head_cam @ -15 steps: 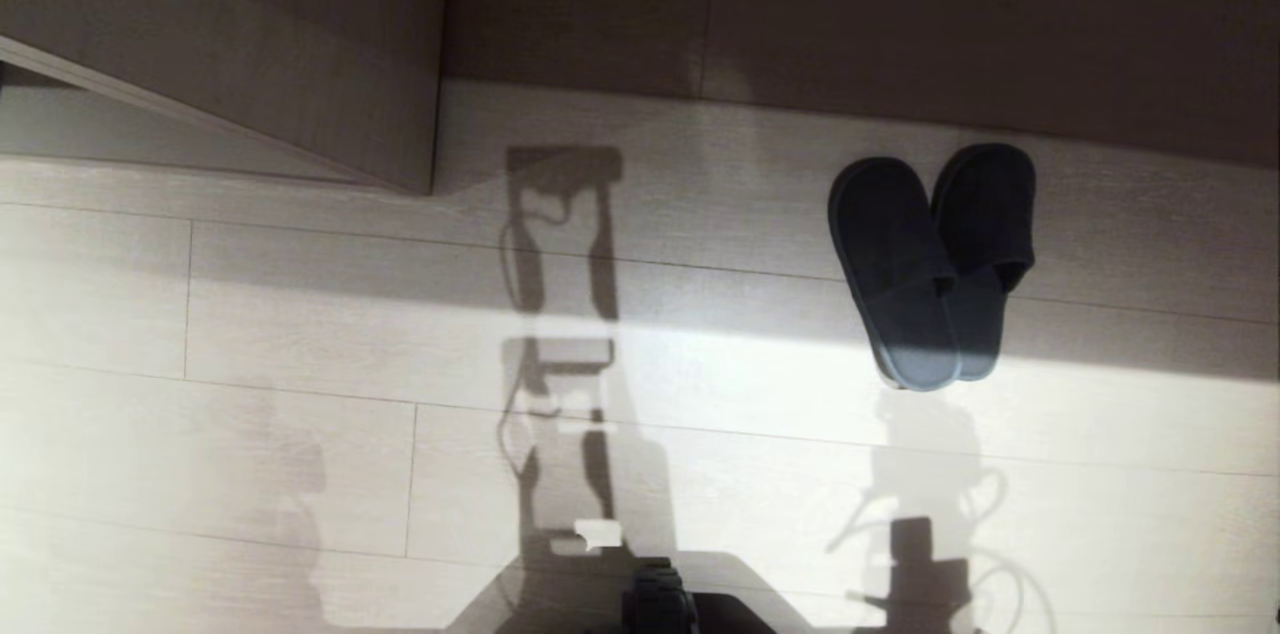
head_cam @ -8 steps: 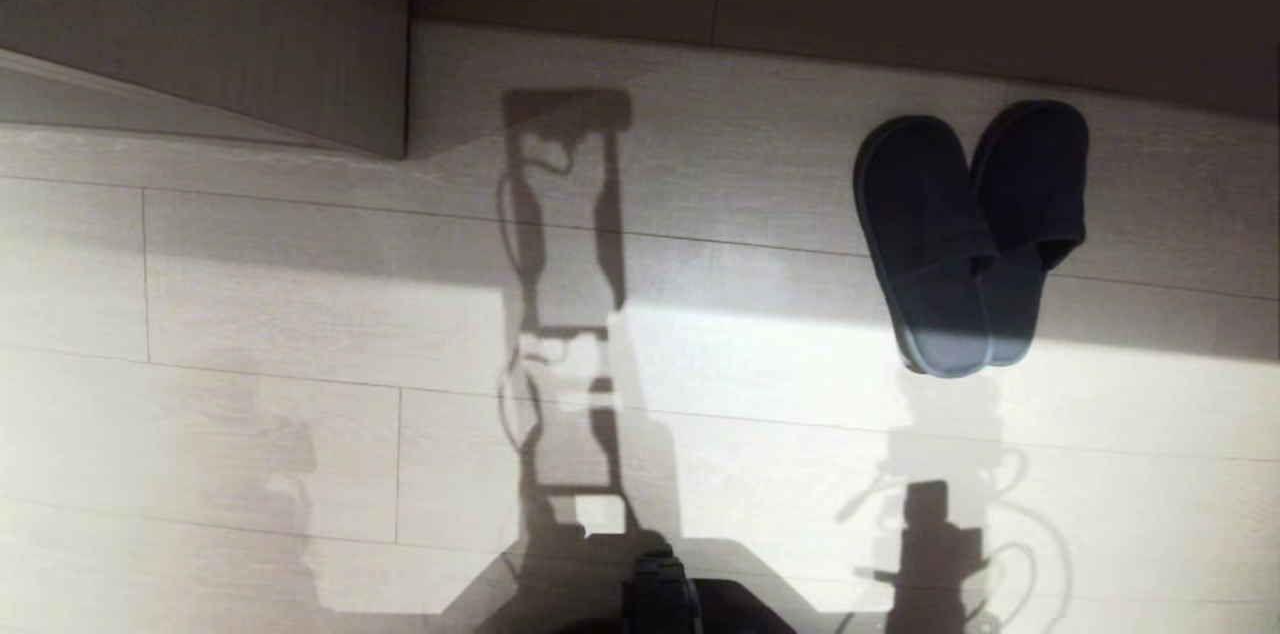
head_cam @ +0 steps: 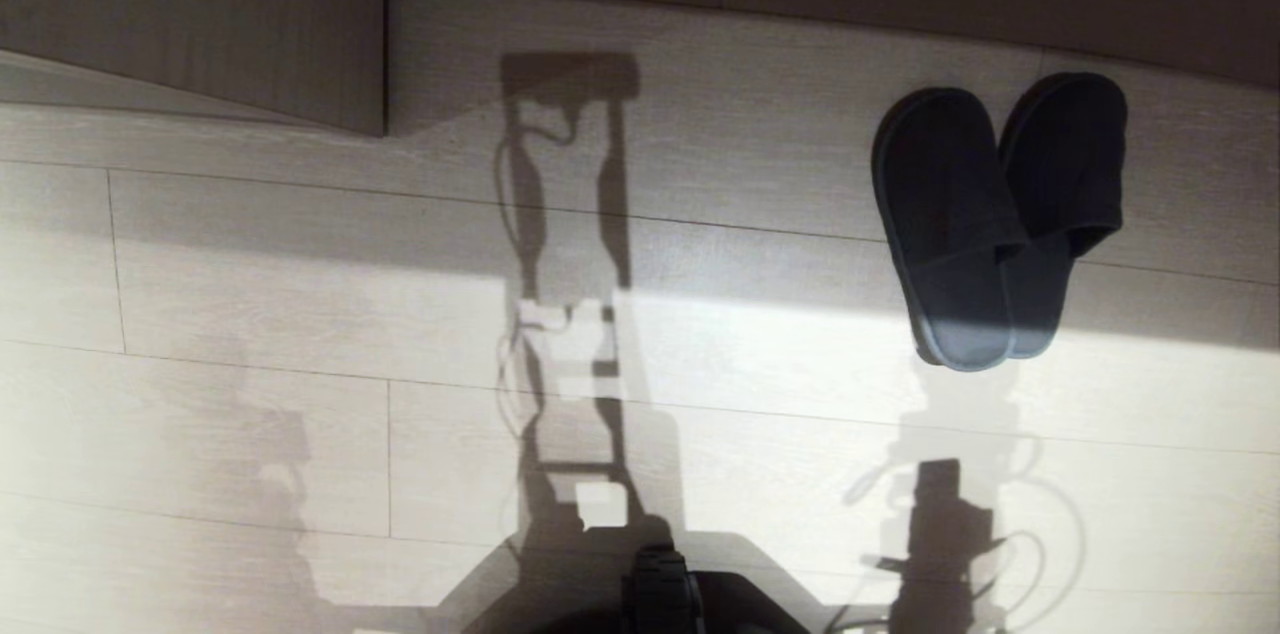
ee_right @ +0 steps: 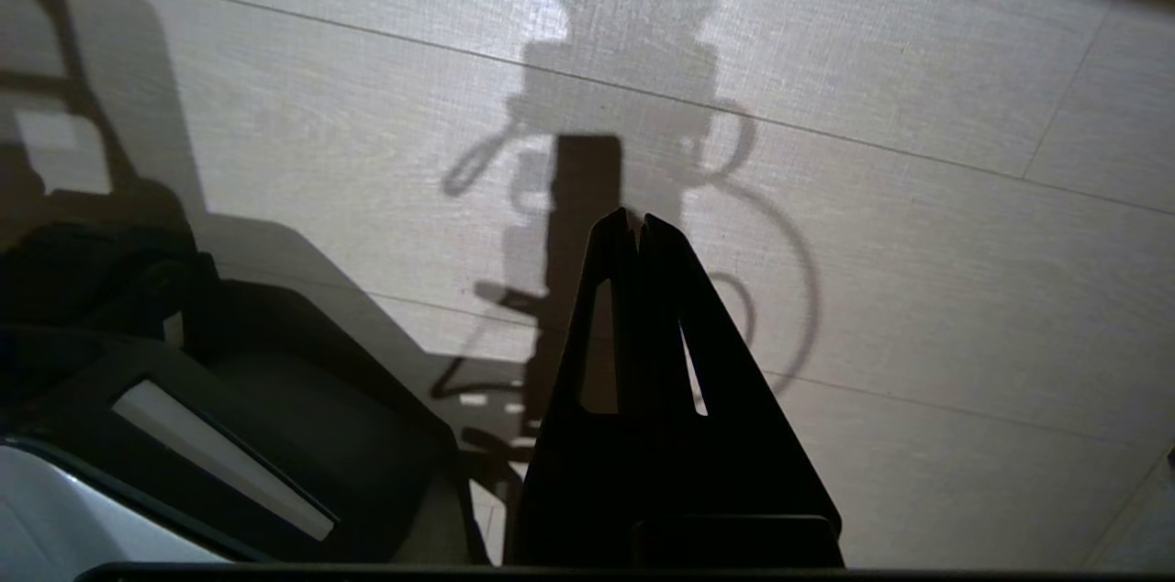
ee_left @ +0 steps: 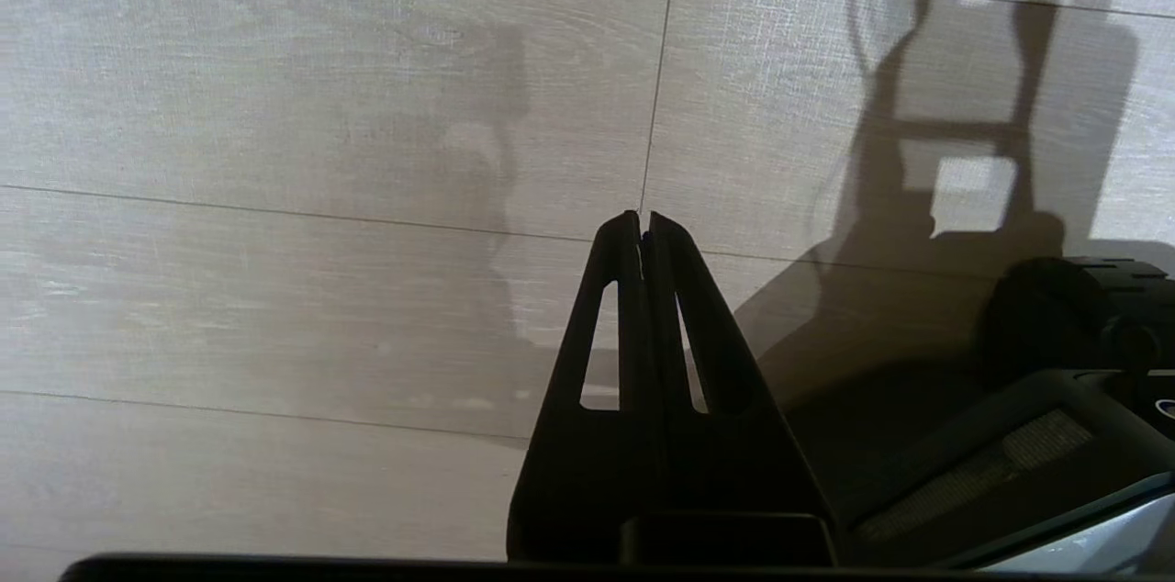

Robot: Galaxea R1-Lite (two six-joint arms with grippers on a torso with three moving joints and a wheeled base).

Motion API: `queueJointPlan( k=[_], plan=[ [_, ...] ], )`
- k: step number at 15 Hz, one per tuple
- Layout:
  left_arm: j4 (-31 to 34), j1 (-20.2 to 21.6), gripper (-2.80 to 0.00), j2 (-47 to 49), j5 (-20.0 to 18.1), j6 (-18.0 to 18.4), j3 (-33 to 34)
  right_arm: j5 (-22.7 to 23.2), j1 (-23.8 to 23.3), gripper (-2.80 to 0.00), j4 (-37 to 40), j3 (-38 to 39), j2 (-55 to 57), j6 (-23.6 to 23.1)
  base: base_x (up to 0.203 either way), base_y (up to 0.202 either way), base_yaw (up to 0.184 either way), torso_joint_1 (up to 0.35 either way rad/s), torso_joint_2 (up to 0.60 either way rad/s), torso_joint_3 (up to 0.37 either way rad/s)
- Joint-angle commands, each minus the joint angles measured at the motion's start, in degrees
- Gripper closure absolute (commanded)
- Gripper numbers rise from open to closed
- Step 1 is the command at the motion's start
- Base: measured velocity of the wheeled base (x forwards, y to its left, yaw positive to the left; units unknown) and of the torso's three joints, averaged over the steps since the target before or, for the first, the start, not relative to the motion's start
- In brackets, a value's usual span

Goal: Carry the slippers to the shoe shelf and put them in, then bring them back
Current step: Pick up the slippers on the floor

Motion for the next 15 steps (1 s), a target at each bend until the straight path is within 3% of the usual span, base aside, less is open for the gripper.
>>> queueJointPlan(
  k=[1, 3, 6, 12, 13, 15],
  plan=[
    [0.0, 0.0, 0.00, -0.1, 0.0, 0.0, 0.1, 1.0, 0.0, 0.00, 0.4, -2.8, 0.4, -0.1, 0.000, 0.000, 0.000, 0.000, 0.00, 0.000],
    [0.0, 0.0, 0.00, -0.1, 0.0, 0.0, 0.1, 3.7, 0.0, 0.00, 2.5, -8.8, 3.8, -0.4, 0.000, 0.000, 0.000, 0.000, 0.00, 0.000],
    [0.0, 0.0, 0.00, -0.1, 0.0, 0.0, 0.1, 5.0, 0.4, 0.00, -1.1, -13.4, 20.2, -0.8, 0.000, 0.000, 0.000, 0.000, 0.00, 0.000],
    [0.0, 0.0, 0.00, -0.1, 0.0, 0.0, 0.1, 4.5, 0.4, 0.00, -29.3, -18.3, 65.4, -1.1, 0.000, 0.000, 0.000, 0.000, 0.00, 0.000],
    [0.0, 0.0, 0.00, -0.1, 0.0, 0.0, 0.1, 3.5, 0.4, -2.80, -35.9, -18.5, 71.2, -1.2, 0.000, 0.000, 0.000, 0.000, 0.00, 0.000],
    [0.0, 0.0, 0.00, -0.1, 0.0, 0.0, 0.1, 1.6, 0.5, -2.80, -49.1, -18.8, 79.7, -1.3, 0.000, 0.000, 0.000, 0.000, 0.00, 0.000]
  ],
)
